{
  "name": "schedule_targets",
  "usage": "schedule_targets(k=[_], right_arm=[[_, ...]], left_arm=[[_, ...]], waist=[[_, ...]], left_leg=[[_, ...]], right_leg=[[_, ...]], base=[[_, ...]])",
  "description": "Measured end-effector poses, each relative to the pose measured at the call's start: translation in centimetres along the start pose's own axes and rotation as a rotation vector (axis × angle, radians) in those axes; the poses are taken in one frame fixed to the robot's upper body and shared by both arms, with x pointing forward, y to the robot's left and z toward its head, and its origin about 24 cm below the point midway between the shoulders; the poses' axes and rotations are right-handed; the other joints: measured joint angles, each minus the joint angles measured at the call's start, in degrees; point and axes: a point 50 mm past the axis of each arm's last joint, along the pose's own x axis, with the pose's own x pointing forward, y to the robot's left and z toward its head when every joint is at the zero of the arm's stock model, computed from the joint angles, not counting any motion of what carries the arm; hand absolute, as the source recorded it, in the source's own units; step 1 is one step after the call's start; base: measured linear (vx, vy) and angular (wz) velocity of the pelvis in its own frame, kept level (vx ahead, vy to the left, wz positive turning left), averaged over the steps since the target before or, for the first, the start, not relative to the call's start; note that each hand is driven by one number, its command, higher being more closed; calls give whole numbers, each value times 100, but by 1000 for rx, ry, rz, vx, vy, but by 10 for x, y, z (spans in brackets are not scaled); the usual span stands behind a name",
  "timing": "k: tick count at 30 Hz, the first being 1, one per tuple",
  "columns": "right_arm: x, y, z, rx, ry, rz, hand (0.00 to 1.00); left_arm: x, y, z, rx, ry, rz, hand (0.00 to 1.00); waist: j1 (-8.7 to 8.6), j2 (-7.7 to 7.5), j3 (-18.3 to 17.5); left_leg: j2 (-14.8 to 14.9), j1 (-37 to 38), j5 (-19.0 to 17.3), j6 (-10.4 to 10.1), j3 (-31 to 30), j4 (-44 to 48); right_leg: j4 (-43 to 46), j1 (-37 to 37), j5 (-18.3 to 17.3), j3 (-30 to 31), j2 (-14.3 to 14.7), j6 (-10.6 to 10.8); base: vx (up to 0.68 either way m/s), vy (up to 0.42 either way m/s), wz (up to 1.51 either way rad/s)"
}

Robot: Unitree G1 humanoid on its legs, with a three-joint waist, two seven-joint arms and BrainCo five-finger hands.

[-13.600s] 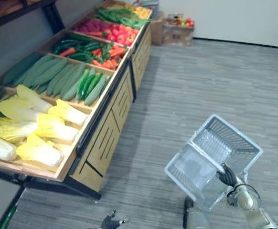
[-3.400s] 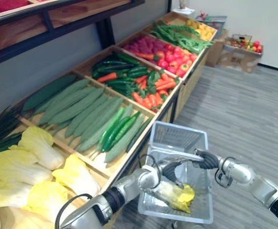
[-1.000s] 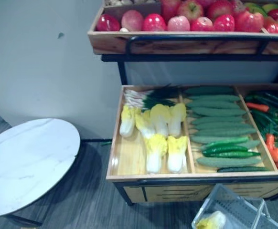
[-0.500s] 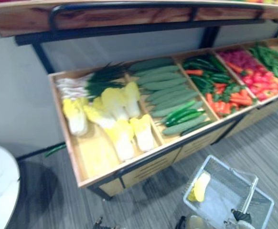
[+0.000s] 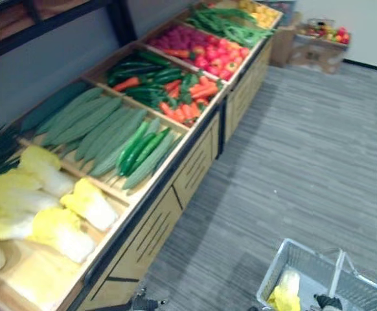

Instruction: Pick vegetable in the basket

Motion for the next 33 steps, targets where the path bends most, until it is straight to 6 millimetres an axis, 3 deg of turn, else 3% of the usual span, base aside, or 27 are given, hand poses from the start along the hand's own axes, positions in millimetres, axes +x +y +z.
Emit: schedule_targets(k=[1,2,3,5,7,8,9,12,24,25,28,30,33], right_arm=[[0,2,3,-2,-9,5,100],[1,0,7,-16,-27,7,100],[3,1,16,-26,-48,11,100],[3,7,22,-44,-76,43,100],[3,8,20,-45,-76,52,100],[1,13,15,-43,-64,66,100],[0,14,14,-38,-69,66,100],[0,12,12,-35,-72,65,100],[0,12,15,-21,-79,78,100],[0,12,16,-16,-80,76,100],[1,11,26,37,-110,58,100],[0,9,22,80,-103,34,100],[-3,6,11,100,-84,16,100]], left_arm=[[0,2,-2,6,2,4,0],[-1,0,-3,16,2,-1,0],[-5,-6,-11,10,17,-16,0],[-7,-10,-16,6,25,-24,0],[-9,-14,-17,6,25,-37,0],[-8,-12,-16,9,19,-31,0],[-7,-8,-14,16,9,-23,0],[-6,2,-17,48,9,-2,0],[-7,-4,-19,67,19,-24,0],[-7,-4,-18,68,17,-25,0],[-5,-6,-12,91,-5,-33,0],[-5,-2,-14,108,-1,-30,0],[-4,1,-14,98,4,-16,0]], waist=[[39,-96,66],[54,-135,74],[141,-77,88],[247,-21,108],[274,169,110],[284,144,95],[252,-32,106],[247,-179,132],[260,-112,12],[259,-109,9],[328,-72,144],[248,-222,283],[236,-306,264]], left_leg=[[-75,-190,-45,-17,-463,134],[-722,-318,-436,-160,-1676,-306],[-1416,-327,-691,-214,-2981,-992],[-1881,-209,-659,-200,-4006,-1860],[-1923,-194,-411,-247,-4658,-2220],[-2006,-197,-554,-288,-4716,-2158],[-2111,-283,-607,-229,-4713,-2142],[-2285,-322,-635,-121,-4501,-2146],[-2419,130,-587,-5,-4105,-2757],[-2423,139,-589,-1,-4105,-2753],[-2411,427,-590,49,-4055,-2800],[-2618,966,-775,337,-3939,-2982],[-2639,1156,-901,387,-3962,-3038]], right_leg=[[6,26,1,146,-61,-2],[54,-19,13,531,-237,14],[90,-145,84,1033,-322,50],[78,-257,166,1557,-267,141],[-79,-298,251,1755,-26,224],[-240,-274,346,1862,-53,296],[-386,-277,456,1872,-171,382],[-571,-333,652,1979,-361,477],[-649,-504,764,2481,-364,569],[-450,-627,763,2492,-355,567],[1489,-1544,632,2511,-300,425],[3428,-2184,647,2410,-631,362],[3587,-2425,503,1831,-825,216]], base=[[-43,-10,-110],[-54,139,-161],[-63,197,-176],[-26,217,-155],[-35,223,-93],[-35,265,-59],[-4,157,-32],[-27,158,-25],[72,13,-27],[44,23,-47],[19,22,-44],[-38,28,-4],[66,39,4]])
